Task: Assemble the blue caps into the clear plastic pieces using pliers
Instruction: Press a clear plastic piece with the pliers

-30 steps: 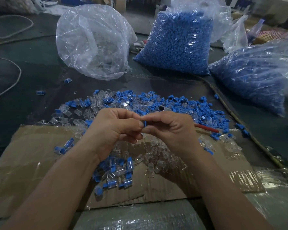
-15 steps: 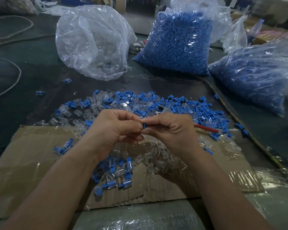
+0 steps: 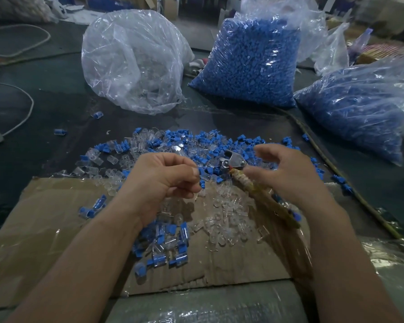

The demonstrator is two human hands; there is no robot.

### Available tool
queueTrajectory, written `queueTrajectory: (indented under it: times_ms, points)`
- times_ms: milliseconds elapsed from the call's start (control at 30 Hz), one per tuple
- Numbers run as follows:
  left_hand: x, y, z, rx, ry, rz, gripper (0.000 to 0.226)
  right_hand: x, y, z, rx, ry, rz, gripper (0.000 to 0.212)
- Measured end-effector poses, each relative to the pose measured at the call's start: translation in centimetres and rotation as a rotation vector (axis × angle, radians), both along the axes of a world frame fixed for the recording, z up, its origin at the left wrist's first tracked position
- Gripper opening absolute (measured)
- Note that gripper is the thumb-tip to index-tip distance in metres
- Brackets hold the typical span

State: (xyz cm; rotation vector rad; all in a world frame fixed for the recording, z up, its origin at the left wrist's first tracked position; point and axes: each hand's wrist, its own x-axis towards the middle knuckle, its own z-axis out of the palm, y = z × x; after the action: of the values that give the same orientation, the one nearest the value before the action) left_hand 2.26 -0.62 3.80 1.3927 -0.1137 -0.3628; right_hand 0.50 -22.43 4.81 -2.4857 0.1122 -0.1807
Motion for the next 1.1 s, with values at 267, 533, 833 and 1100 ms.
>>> queueTrajectory:
  times_ms: [267,533,833,1100]
  points:
    - [0.2,-0.1,-0.3,-0.032,-0.009,0.025,0.005,-0.1,-1.8,0.0,-0.213,0.428,-0.035,0.088]
    - [0.3,-0.1,-0.4,-0.031,-0.003,0.012,0.020,0.1,-1.4,-0.3,-0.308,0.488,-0.024,0.103]
    - [0.5,-0.2,-0.8,-0.075,-0.001,0.016,0.014,0.3,-0.9,-0.6,-0.319,0.148,-0.075,0.071]
    - [0.6,-0.4,-1.2,-0.169,-0.043,0.137,0.007,-0.1,1.1,-0.4,-0.216,-0.270,-0.029,0.031]
